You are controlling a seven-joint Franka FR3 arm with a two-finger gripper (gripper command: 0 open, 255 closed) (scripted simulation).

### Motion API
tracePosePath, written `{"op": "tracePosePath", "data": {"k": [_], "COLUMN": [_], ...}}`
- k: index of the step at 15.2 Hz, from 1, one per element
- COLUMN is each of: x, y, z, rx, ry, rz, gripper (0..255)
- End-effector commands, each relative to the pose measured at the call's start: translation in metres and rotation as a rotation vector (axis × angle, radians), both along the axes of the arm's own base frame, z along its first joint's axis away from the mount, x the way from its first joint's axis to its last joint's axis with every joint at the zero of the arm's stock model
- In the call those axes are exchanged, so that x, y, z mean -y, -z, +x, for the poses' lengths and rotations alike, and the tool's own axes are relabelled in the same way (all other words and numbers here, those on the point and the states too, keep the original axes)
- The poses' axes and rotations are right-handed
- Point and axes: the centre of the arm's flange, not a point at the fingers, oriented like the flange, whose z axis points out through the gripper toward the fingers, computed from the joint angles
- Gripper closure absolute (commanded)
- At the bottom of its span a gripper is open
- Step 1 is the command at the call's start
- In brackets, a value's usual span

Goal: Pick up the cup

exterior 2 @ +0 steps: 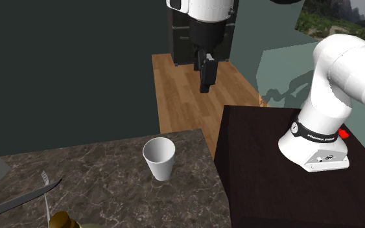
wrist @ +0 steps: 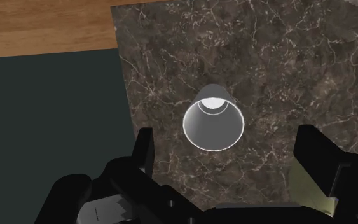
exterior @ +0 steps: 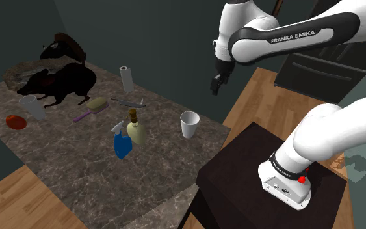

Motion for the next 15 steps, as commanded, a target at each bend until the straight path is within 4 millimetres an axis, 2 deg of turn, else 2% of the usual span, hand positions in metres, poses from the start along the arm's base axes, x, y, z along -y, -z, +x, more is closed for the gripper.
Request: {"op": "tracePosePath", "data": {"k": [1,15], "x": [-0.009,-0.056], "y": [0.024,0.187], "z": [0.011,0.091], "rx": [-0.002,-0.034], "ry": [-0.001,-0.008], "rz": [-0.002,-0.017], "gripper": [0,0]}}
